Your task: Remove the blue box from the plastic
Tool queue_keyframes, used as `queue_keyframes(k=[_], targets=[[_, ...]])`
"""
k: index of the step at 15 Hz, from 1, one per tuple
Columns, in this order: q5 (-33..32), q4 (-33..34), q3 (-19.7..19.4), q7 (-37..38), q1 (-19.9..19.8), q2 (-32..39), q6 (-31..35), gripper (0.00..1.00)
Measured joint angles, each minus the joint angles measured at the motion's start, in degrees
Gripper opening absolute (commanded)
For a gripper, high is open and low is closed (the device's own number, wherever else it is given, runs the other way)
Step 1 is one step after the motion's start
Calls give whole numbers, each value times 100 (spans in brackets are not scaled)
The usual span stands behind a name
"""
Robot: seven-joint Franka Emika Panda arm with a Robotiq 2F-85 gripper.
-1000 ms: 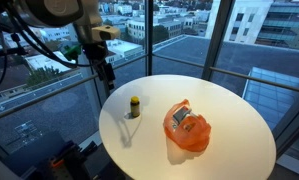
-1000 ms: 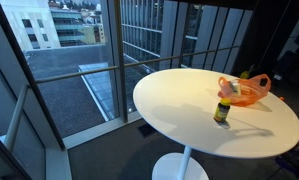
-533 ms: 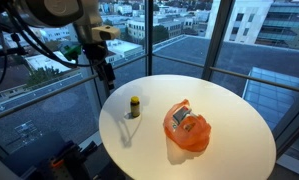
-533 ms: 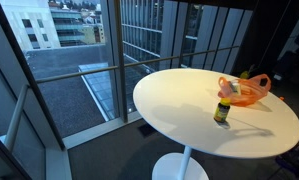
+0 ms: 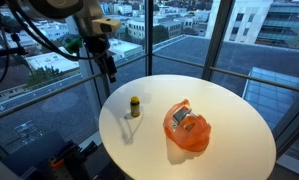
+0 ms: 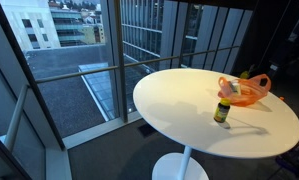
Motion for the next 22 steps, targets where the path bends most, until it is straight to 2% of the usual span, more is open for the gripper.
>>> queue_keyframes(k=[8,13,22], targets=[[21,576,-63,217,-130,365,2,100],[18,1125,-185,330,-305,955,-52,100],[-31,2143,-579,478,-448,2037,-525,100]])
